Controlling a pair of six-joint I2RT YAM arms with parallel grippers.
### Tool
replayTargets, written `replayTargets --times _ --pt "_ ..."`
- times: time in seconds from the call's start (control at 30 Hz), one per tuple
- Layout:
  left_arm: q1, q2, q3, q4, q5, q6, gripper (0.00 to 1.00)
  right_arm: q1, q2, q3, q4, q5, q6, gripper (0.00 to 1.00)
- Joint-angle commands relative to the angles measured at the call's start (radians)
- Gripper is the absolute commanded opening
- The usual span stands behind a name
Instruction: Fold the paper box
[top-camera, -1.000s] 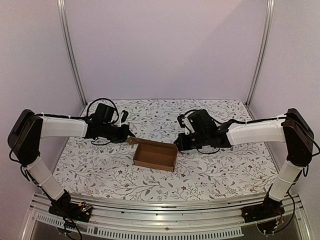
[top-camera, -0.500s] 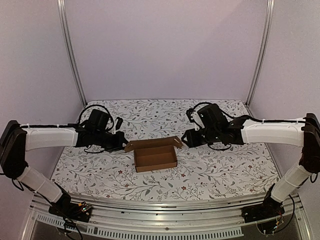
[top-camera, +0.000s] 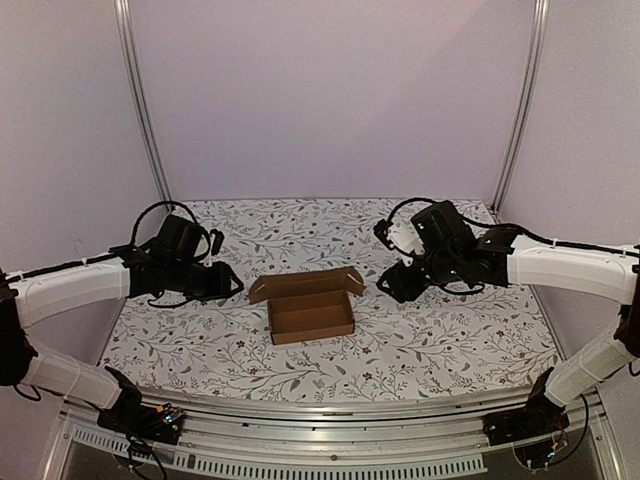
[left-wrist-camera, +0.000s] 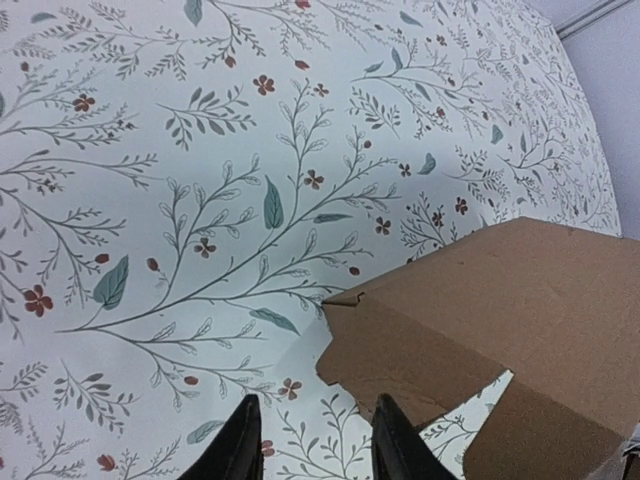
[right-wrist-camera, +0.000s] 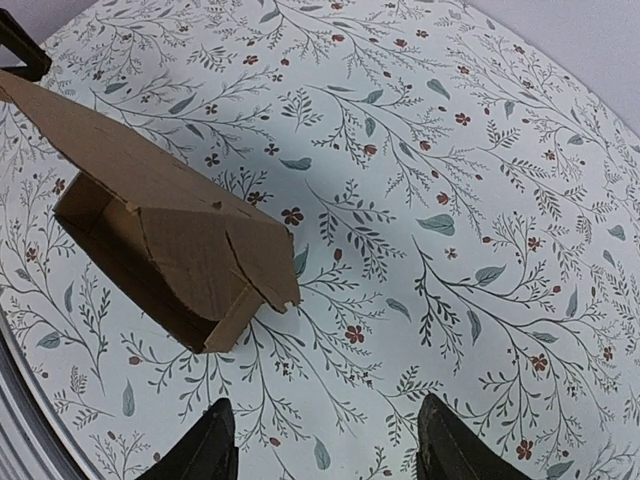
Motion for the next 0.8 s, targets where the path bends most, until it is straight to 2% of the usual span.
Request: replayTargets --times 0.0,0.13,0.33,0.5,0.77 --pt "-0.007 -0.072 -0.01 -0.098 -0.015 0.031 0.39 -0.004 0.018 0.031 -0.029 -0.057 -0.156 0.61" --pt "-0.013 -0.121 -0.039 -0.129 0.046 0.047 0.5 -0.005 0.048 0.053 -0.032 -0.094 -0.196 0.62" --pt "-0.053 -0.179 -0.065 -0.124 0.061 0.064 0.63 -0.006 0.088 0.094 -0.075 -0.146 -0.204 0.63" --pt "-0.105 -0.156 -0.07 -0.122 -0.02 0.086 0.69 -0.013 0.087 0.087 -0.082 -0.155 -0.195 0.63" --pt "-0.15 -0.164 -0.077 -0.086 -0.25 0.144 0.74 -0.013 0.066 0.063 -0.056 -0.2 -0.175 0.64"
